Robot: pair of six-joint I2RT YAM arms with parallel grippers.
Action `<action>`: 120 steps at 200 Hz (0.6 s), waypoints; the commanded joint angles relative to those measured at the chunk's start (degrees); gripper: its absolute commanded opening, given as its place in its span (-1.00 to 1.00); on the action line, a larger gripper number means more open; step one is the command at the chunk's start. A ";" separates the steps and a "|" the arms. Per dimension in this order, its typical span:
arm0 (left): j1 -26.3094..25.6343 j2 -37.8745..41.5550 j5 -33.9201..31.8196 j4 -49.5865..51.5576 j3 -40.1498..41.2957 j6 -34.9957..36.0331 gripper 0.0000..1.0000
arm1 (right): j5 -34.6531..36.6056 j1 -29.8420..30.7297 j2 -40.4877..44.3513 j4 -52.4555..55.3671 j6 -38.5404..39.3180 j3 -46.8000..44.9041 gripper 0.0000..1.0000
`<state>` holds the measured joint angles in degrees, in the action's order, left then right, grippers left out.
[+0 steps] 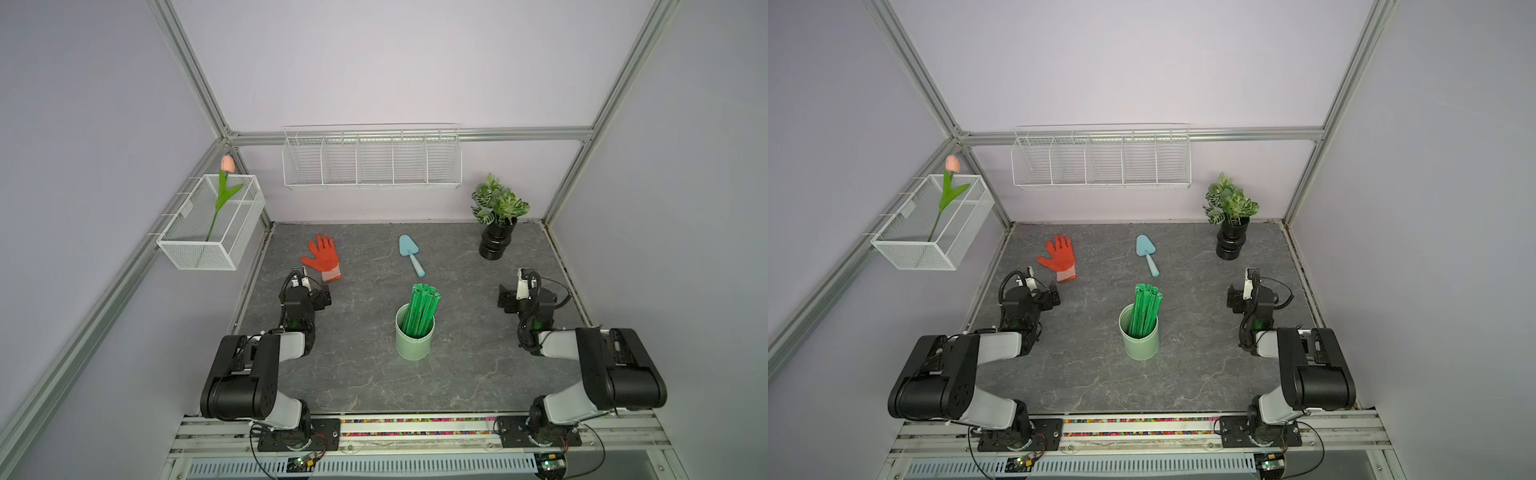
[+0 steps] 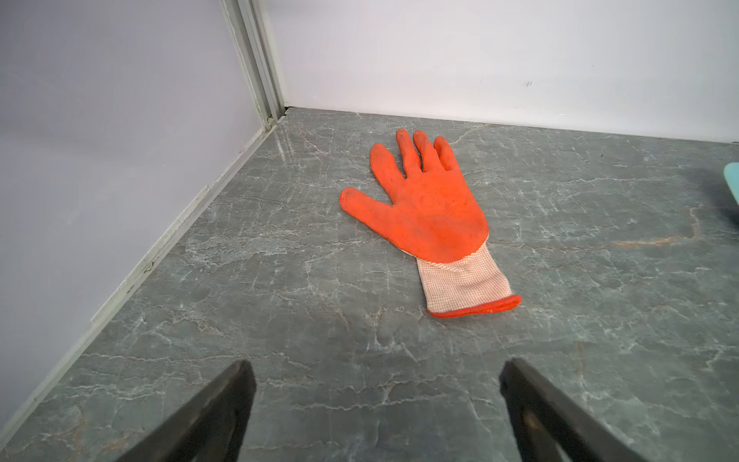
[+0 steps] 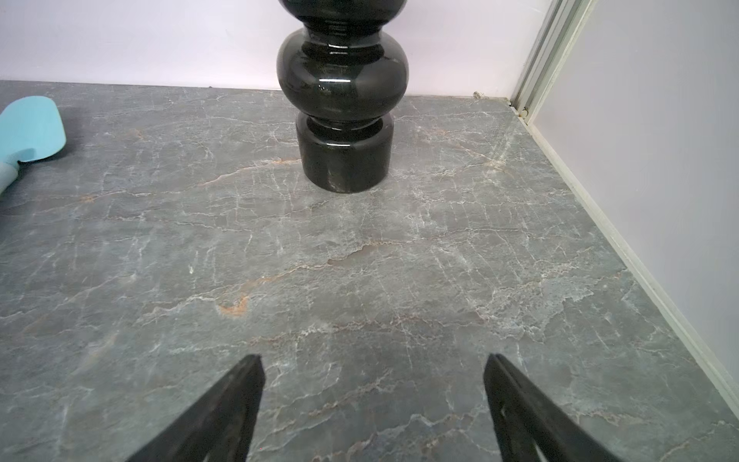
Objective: Take the straws out of the storage container
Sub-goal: Move the container to the center of the board.
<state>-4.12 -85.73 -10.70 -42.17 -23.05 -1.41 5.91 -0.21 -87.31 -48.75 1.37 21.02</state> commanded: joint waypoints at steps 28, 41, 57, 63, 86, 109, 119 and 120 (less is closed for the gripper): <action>0.34 -0.69 -0.73 -1.42 -1.57 0.83 0.99 | -1.08 0.30 -0.58 -1.87 0.73 0.59 0.78; 0.34 -0.73 -0.72 -1.42 -1.61 0.84 0.99 | -1.08 0.35 -0.62 -1.87 0.73 0.60 0.78; 0.34 -0.75 -0.73 -1.49 -1.57 0.87 0.99 | -1.07 0.36 -0.59 -1.87 0.79 0.60 0.78; 0.34 -0.75 -0.68 -1.41 -1.57 0.85 0.99 | -1.08 0.36 -0.59 -1.87 0.71 0.65 0.78; 0.41 -0.70 -0.64 -1.22 -1.74 0.66 0.99 | -1.04 0.30 -0.56 -1.87 0.69 0.60 0.78; 0.52 -0.79 -0.59 -1.16 -1.67 0.62 0.99 | -1.25 0.22 -0.69 -1.83 0.66 0.70 0.78; 0.52 -0.58 -1.06 -1.45 -1.57 0.67 0.99 | -1.25 0.22 -0.55 -1.83 0.66 0.59 0.78; 0.52 -0.58 -1.07 -1.44 -1.61 0.69 0.99 | -1.25 0.21 -0.57 -1.85 0.66 0.60 0.78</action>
<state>-4.05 -85.73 -10.70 -42.15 -23.05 -1.43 5.89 -0.23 -87.31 -48.77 1.34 21.02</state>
